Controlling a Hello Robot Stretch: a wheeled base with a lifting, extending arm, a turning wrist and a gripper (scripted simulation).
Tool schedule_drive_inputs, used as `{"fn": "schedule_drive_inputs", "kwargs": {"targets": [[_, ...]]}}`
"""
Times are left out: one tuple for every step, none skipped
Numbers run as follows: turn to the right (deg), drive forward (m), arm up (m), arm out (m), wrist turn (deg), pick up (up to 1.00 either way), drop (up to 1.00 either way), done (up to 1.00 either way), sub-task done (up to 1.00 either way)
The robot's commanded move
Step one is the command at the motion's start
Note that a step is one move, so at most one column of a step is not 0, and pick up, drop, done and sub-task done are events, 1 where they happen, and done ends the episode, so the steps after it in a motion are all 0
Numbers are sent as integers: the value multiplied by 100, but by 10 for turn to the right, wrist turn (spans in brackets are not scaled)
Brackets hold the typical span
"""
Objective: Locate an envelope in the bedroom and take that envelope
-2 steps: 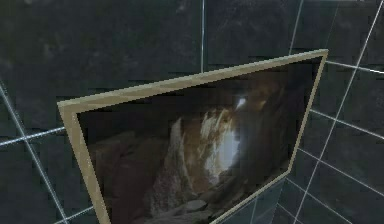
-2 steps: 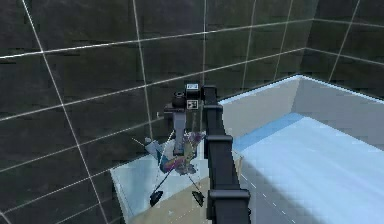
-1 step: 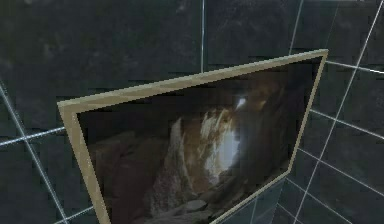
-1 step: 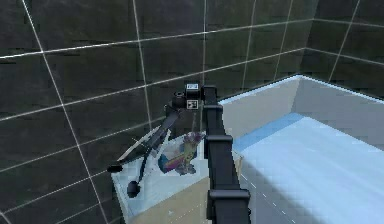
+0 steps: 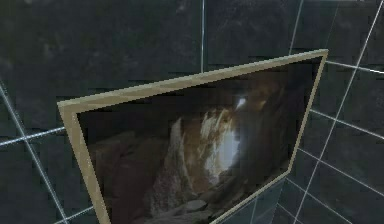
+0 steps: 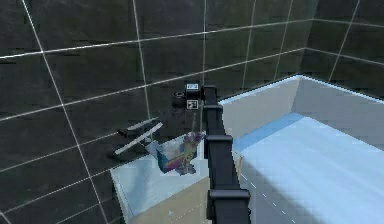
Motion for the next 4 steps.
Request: {"fn": "schedule_drive_inputs", "kwargs": {"targets": [[0,0,0,0,450,0,0,0,0],[0,0,0,0,150,0,0,0,0],[0,0,-30,0,0,0,0,0,0],[0,0,0,0,0,100,0,0,0]]}}
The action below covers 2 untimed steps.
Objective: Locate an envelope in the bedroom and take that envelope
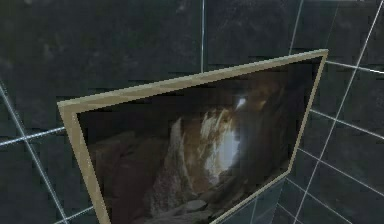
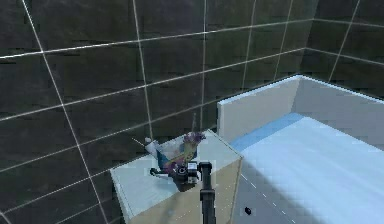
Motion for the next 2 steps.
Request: {"fn": "schedule_drive_inputs", "kwargs": {"targets": [[0,0,10,0,0,0,0,0,0],[0,0,0,0,0,0,0,100,0]]}}
